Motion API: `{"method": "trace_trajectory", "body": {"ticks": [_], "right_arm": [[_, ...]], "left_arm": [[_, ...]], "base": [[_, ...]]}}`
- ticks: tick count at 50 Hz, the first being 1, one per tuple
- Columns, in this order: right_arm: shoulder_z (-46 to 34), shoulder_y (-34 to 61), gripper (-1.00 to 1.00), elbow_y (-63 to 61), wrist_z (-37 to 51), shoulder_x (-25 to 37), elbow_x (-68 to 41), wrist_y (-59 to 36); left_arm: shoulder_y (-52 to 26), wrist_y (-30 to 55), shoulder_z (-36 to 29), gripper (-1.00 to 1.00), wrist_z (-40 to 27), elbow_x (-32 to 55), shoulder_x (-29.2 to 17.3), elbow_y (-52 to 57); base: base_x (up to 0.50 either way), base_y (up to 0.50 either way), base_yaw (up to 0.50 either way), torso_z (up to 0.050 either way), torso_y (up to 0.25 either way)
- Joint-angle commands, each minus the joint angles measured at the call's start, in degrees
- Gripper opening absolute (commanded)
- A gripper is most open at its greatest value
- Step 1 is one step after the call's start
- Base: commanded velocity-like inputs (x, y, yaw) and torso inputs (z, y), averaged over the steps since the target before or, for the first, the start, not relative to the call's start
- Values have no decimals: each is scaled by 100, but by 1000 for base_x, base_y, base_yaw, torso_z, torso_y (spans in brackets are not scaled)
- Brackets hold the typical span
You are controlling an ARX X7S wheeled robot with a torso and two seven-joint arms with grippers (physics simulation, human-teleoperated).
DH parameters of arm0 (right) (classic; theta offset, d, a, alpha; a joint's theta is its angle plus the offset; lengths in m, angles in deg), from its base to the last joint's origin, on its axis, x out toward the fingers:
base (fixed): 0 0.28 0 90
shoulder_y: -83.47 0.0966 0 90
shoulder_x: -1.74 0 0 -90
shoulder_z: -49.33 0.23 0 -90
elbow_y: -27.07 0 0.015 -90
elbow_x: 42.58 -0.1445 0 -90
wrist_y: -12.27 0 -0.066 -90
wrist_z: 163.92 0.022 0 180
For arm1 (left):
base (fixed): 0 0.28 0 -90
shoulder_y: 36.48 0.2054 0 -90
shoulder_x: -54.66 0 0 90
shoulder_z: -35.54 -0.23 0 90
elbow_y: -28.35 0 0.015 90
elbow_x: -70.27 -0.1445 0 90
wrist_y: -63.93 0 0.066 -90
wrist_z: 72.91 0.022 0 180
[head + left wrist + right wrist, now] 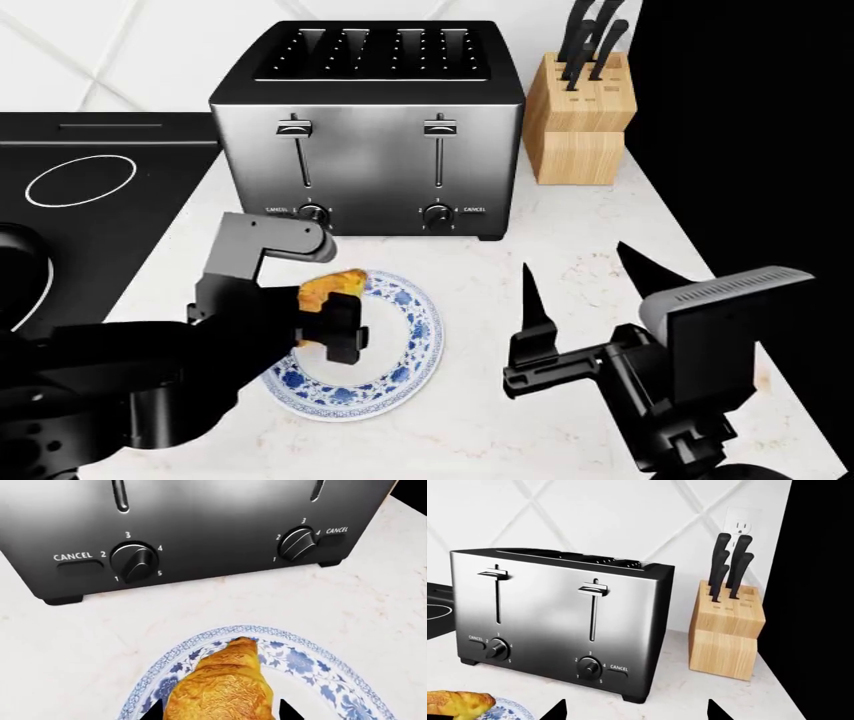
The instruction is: Pick the croissant and place it on the pan. Then turn on the stove to warm the croissant.
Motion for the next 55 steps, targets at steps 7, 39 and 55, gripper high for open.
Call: {"method": "trace_trajectory", "body": {"ticks": [7, 39, 55], "right_arm": [[51, -24, 100, -94, 80, 69, -121, 12], [13, 102, 100, -31, 211, 104, -211, 72], [15, 312, 100, -220, 249, 282, -201, 102]], "left_arm": [[-258, -70, 152, -100, -315, 271, -77, 209], [-744, -269, 716, -100, -1025, 1204, -635, 1218], [-1045, -358, 814, -100, -1221, 1518, -815, 1158]], "base": [[0, 0, 0, 0, 0], [-252, 59, 0, 0, 0], [-20, 154, 0, 0, 0]]}}
